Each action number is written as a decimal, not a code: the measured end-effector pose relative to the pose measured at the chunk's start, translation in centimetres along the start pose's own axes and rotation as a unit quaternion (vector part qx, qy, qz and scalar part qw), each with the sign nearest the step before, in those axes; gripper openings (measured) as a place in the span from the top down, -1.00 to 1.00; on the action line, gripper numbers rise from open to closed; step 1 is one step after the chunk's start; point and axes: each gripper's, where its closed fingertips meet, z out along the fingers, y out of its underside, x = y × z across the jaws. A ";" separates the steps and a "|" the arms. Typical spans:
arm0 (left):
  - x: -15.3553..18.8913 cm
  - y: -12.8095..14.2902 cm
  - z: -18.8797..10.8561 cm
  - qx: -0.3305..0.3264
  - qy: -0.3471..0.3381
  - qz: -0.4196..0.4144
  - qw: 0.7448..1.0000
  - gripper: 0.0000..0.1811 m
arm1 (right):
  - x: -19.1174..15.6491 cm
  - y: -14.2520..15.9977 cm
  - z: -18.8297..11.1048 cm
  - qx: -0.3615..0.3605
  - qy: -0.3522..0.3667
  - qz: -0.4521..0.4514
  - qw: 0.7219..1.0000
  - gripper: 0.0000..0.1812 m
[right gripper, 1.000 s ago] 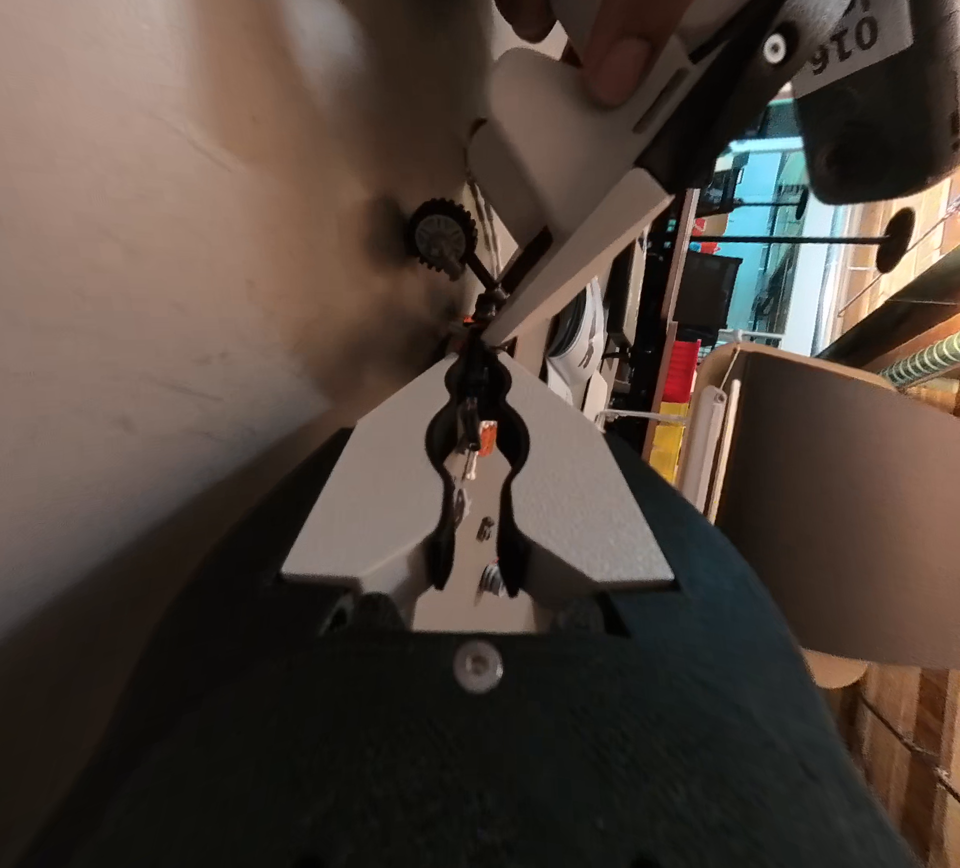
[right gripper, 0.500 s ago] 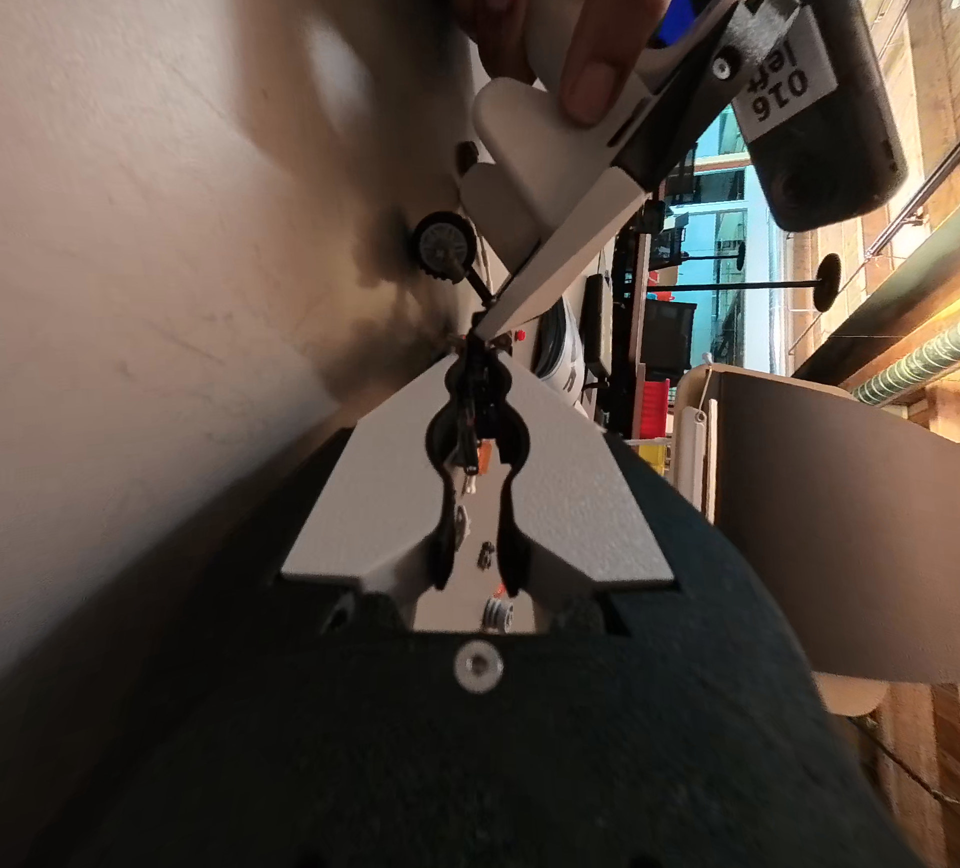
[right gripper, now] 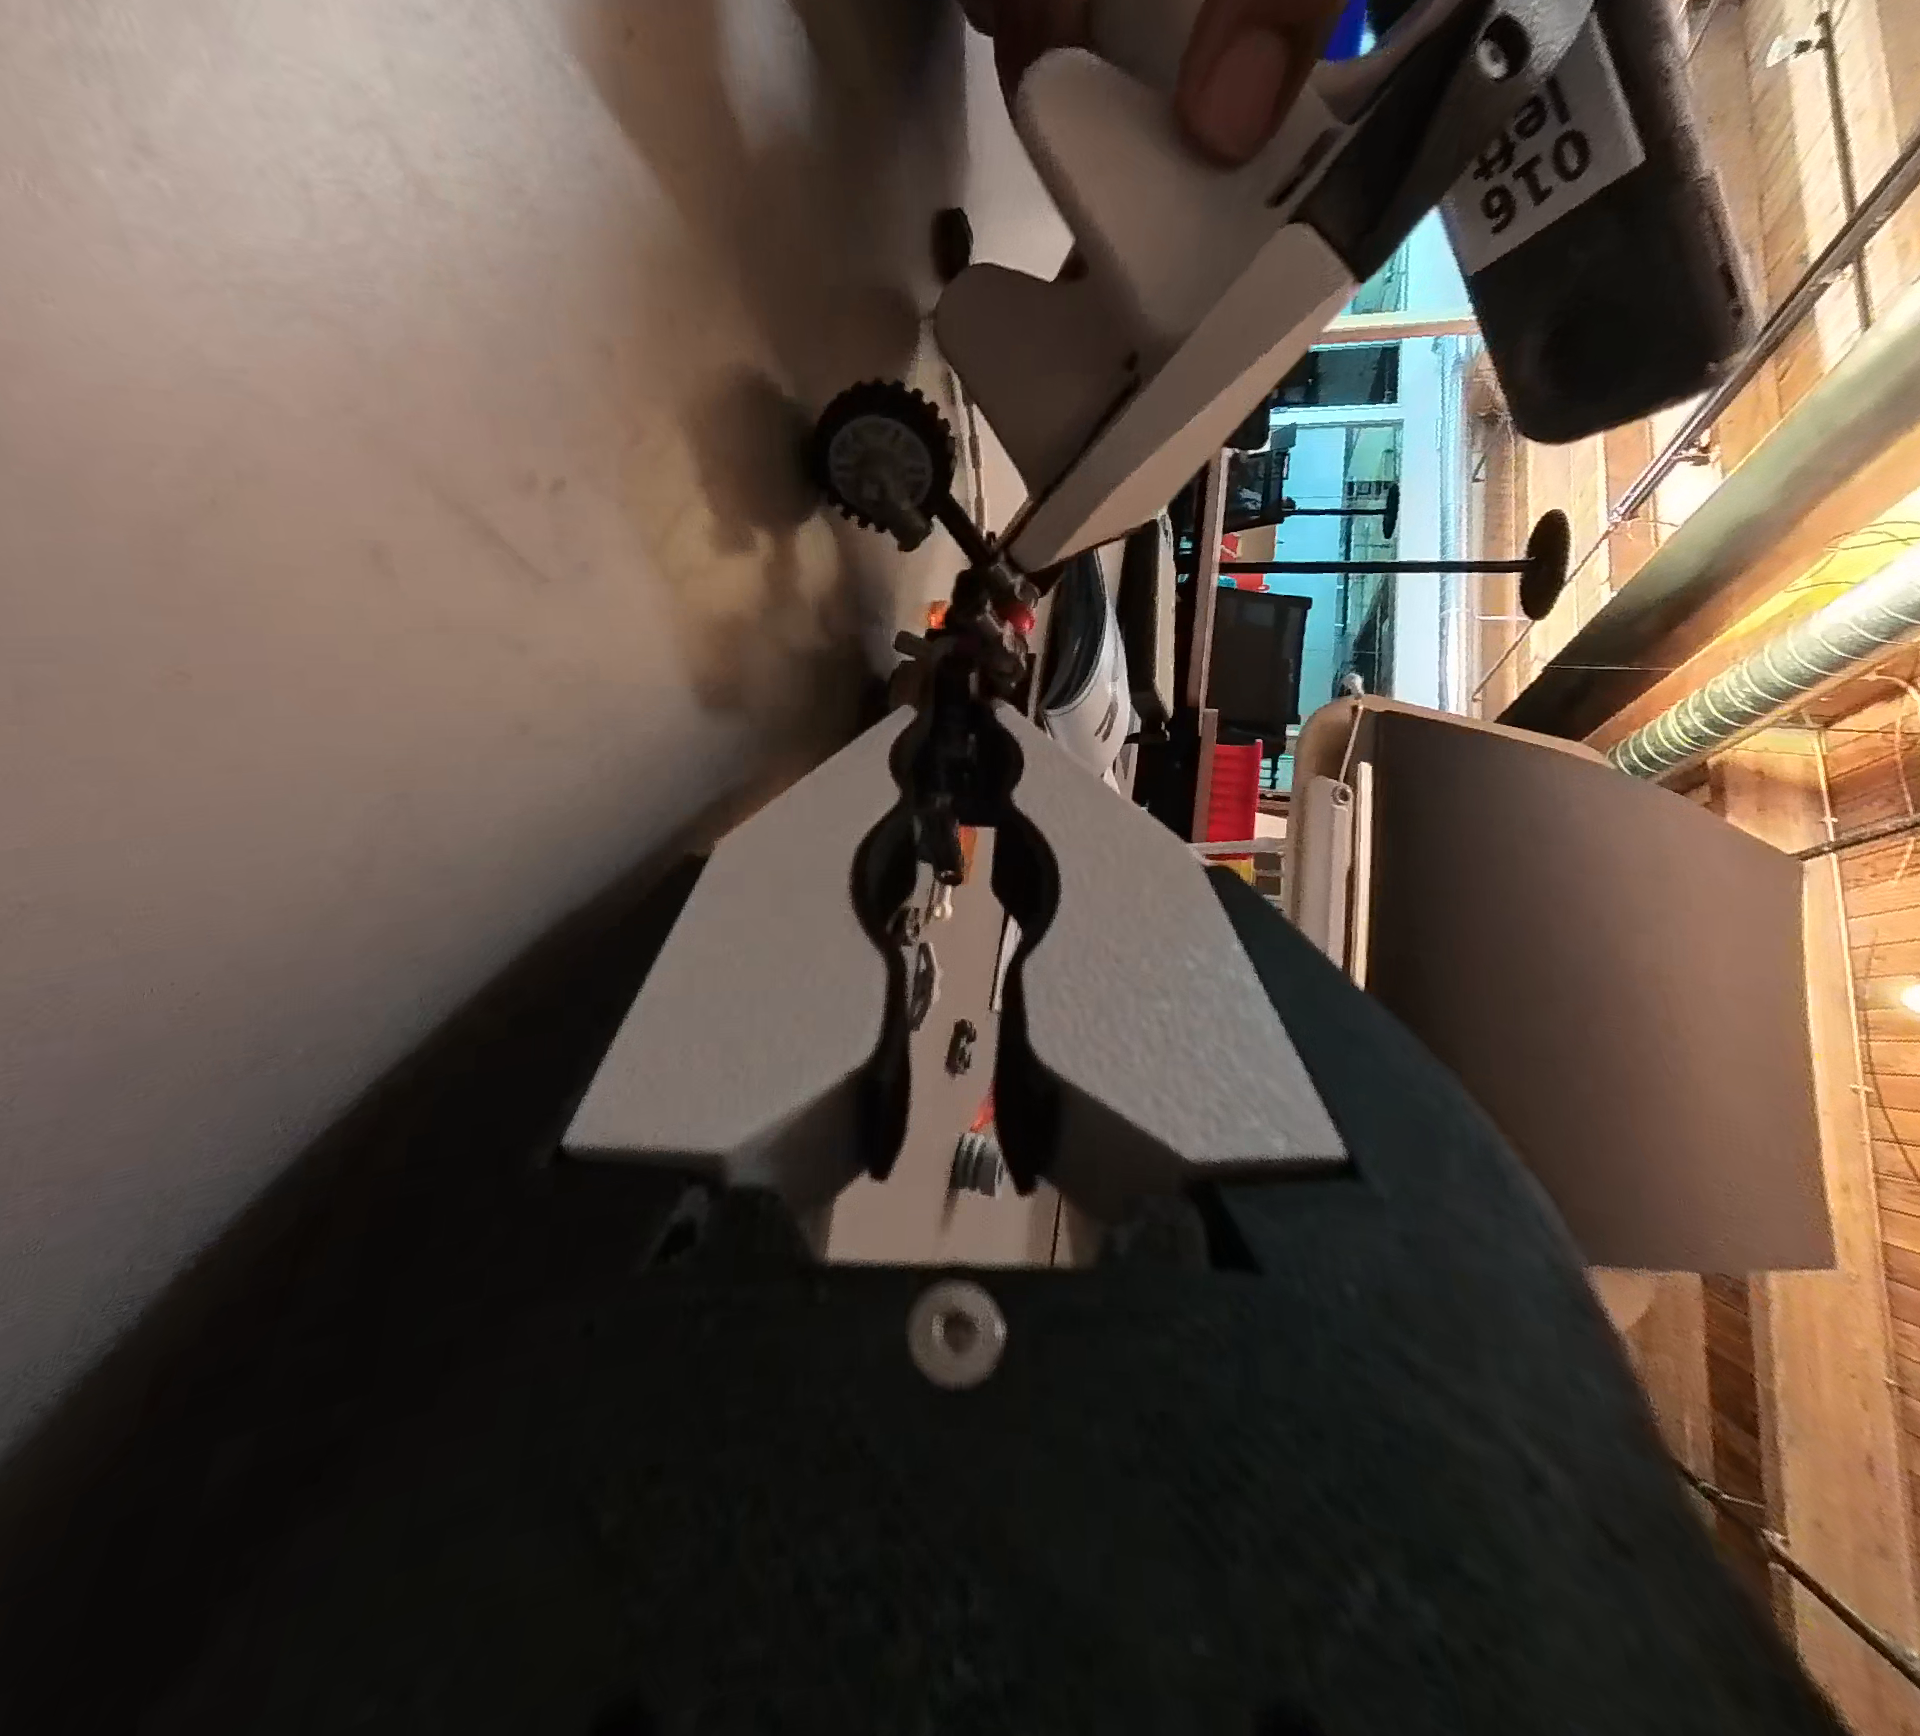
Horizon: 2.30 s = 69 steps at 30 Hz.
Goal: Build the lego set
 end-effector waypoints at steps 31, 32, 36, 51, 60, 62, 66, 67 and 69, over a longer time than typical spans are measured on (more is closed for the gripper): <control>-1.2 -0.5 -0.3 0.009 -0.012 -0.021 1.000 0.37 | -0.4 -0.6 0.9 0.014 -0.011 -0.004 1.000 0.94; -1.3 -0.5 -0.3 0.009 -0.018 -0.019 1.000 0.37 | -0.4 -0.6 1.0 0.017 -0.013 -0.004 1.000 0.94; -1.5 -0.6 -0.1 0.004 -0.033 -0.006 0.999 0.36 | -0.1 -1.1 1.3 0.033 -0.014 -0.015 0.999 0.94; -0.7 -0.1 0.5 -0.036 0.007 0.027 0.999 0.42 | -0.5 -3.0 0.7 0.087 -0.032 0.004 0.996 0.94; -0.1 0.6 0.8 -0.064 0.023 0.050 0.996 0.52 | -1.7 -2.4 -0.4 0.080 -0.052 0.006 0.995 0.94; -0.1 0.6 0.8 -0.063 0.024 0.047 0.997 0.52 | -1.7 -2.1 -0.5 0.070 -0.052 0.014 0.996 0.94; -0.1 0.6 0.8 -0.063 0.024 0.048 0.997 0.51 | -2.0 -1.8 -0.9 0.054 -0.056 0.041 0.996 0.89; -0.1 0.6 0.7 -0.061 0.025 0.047 0.997 0.49 | -2.1 -1.8 -1.1 0.048 -0.058 0.048 0.996 0.88; 0.1 0.6 0.6 -0.056 0.031 0.039 0.997 0.46 | -2.1 -1.6 -1.5 0.034 -0.061 0.062 0.996 0.88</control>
